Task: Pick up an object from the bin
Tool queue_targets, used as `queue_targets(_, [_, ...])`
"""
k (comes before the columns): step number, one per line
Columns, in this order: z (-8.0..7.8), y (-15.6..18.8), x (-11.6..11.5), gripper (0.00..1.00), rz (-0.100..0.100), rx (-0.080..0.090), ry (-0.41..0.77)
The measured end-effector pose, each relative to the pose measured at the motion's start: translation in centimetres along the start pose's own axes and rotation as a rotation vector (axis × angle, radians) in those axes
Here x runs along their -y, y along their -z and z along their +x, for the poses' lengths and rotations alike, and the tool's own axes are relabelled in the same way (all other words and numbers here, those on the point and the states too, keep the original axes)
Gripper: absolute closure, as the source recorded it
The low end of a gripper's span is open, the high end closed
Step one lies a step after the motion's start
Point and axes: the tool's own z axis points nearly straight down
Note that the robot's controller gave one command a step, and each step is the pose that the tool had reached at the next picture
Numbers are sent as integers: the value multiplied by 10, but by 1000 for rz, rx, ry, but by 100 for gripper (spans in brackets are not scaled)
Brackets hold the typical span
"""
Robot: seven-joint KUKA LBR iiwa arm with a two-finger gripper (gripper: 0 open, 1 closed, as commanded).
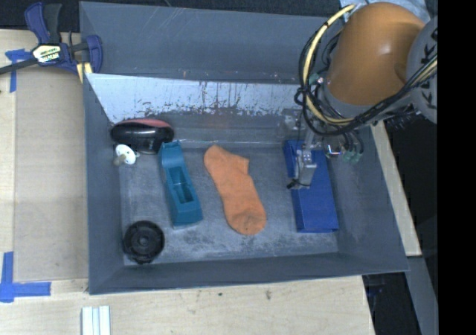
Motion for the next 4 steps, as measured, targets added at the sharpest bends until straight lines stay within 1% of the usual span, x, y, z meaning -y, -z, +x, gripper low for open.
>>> queue_targets(1, [-1,5,0,0,0,8,0])
queue_targets(2, [-36,-52,-33,0,1,14,50])
queue_targets(3, [-8,-109,-31,0,0,8,94])
queue_targets(4, [-6,-113,-45,0,1,1,133])
